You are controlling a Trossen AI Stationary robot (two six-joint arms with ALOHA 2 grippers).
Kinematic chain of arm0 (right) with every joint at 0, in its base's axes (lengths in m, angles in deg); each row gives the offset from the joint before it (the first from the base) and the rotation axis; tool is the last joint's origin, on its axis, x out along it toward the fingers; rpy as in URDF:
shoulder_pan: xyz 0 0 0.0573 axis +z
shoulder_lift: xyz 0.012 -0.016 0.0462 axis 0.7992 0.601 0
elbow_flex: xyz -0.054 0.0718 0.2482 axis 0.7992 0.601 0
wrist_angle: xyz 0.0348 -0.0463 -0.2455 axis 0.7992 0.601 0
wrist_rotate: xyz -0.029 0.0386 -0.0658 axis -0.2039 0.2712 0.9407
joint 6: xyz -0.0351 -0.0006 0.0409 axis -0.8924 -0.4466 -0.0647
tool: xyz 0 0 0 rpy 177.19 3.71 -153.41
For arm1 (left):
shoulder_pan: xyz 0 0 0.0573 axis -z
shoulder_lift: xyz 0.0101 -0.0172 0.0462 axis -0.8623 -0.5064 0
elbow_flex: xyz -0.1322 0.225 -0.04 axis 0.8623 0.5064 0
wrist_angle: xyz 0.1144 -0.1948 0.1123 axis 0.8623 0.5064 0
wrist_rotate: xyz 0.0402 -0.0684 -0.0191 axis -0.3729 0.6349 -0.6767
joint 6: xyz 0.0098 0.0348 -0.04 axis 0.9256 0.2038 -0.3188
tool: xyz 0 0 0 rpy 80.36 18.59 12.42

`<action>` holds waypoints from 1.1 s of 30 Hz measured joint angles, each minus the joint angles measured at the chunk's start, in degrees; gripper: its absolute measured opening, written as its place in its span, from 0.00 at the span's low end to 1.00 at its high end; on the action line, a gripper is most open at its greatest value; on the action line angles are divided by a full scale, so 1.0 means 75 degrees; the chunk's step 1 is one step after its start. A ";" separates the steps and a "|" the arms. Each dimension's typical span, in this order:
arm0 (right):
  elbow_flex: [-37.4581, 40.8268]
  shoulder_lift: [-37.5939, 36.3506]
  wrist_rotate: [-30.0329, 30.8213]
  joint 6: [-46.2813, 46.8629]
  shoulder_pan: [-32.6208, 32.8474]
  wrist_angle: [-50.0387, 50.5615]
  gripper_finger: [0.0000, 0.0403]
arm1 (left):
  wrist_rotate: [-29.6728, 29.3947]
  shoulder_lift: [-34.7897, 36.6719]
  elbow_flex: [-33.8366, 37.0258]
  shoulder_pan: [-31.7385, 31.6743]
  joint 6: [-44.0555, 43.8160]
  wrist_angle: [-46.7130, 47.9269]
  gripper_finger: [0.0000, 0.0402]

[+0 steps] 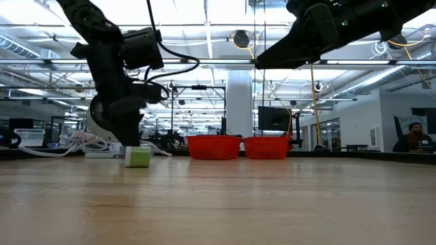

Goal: Pick & Place Office items
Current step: Put the blue charger adapter into the left red bin

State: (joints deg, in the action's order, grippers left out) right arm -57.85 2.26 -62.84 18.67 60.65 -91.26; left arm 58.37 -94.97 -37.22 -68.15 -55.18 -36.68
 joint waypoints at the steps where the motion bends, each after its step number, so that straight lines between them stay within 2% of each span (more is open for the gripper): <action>1: 0.0000 0.0000 0.0000 0.0000 0.0000 0.0000 0.69 | -0.0277 0.0000 0.0000 0.0013 0.0018 -0.0082 0.52; 4: 0.0000 0.0000 0.0000 0.0000 0.0000 0.0006 0.69 | -0.1138 0.0000 0.0000 0.0104 0.0101 -0.0588 0.53; 6: 0.0000 0.0000 0.0000 0.0000 0.0000 0.0026 0.69 | -0.1332 0.0000 0.0000 0.0127 0.0336 -0.1096 0.53; 13: 0.0000 0.0000 0.0000 0.0000 0.0000 0.0032 0.69 | -0.1091 0.0012 0.0000 -0.0128 0.1324 -0.3342 0.52; 19: 0.0000 0.0000 0.0000 -0.0003 0.0000 0.0027 0.69 | -0.0958 -0.0129 0.0000 -0.0688 0.2012 -0.5605 0.53; 26: 0.0000 0.0000 0.0000 -0.0006 0.0000 0.0008 0.69 | -0.0811 -0.1452 0.0000 -0.1397 0.2189 -0.8255 0.52; 33: 0.0000 0.0000 0.0000 -0.0018 0.0000 0.0026 0.69 | -0.0833 -0.2922 -0.0018 -0.1604 0.2155 -1.0709 0.54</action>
State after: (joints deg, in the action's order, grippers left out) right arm -57.85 2.26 -62.84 18.53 60.65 -91.06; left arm 52.13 -116.88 -37.35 -80.17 -39.01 -117.00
